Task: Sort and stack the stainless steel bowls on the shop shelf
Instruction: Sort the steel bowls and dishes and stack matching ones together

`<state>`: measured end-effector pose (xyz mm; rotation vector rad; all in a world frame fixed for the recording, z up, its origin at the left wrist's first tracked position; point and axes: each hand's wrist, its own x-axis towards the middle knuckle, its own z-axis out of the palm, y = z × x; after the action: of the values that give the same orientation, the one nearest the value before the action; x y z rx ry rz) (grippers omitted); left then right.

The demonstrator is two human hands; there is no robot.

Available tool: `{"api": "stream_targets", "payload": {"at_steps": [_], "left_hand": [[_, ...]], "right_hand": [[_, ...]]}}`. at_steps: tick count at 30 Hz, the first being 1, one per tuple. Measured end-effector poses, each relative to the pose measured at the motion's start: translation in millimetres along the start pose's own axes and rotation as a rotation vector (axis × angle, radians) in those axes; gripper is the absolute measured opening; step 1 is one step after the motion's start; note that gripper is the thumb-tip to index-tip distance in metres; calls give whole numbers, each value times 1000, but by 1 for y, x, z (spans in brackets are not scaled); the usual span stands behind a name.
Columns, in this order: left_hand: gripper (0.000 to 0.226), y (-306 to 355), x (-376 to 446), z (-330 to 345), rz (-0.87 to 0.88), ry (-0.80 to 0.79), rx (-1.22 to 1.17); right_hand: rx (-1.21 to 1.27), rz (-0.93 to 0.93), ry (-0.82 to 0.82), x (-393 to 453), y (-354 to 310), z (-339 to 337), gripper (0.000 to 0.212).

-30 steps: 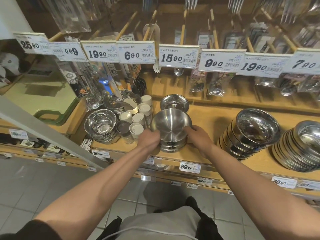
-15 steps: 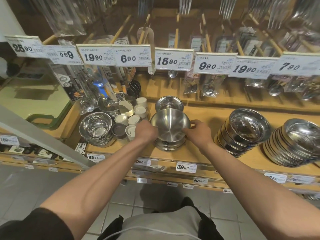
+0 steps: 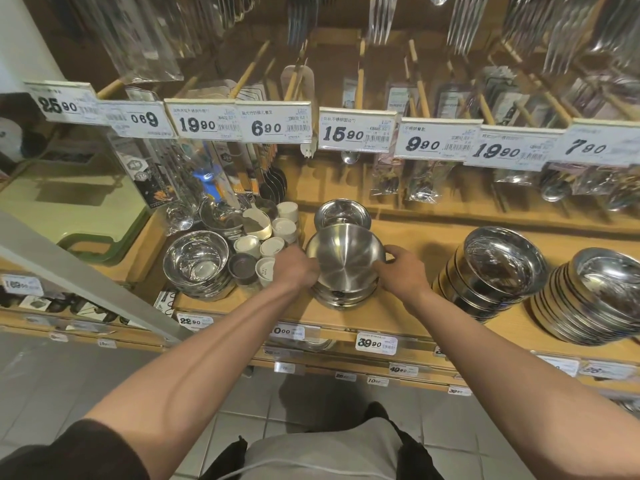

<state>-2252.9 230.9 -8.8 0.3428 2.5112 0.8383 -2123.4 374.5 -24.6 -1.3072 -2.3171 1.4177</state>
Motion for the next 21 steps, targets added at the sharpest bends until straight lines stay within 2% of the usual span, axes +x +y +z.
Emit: {"api": "stream_targets", "payload": {"at_steps": [5,12,21], "left_hand": [[39,0,3,0,-18,-40,-59],[27,0,4,-5,13,-45,-17],[26,0,5,-8,10,-59,15]], "right_hand": [[51,33,-37,3,2,4,37],[48,50,-33,7,0,3,18],[24,51,-37,13,-3,1,16]]}}
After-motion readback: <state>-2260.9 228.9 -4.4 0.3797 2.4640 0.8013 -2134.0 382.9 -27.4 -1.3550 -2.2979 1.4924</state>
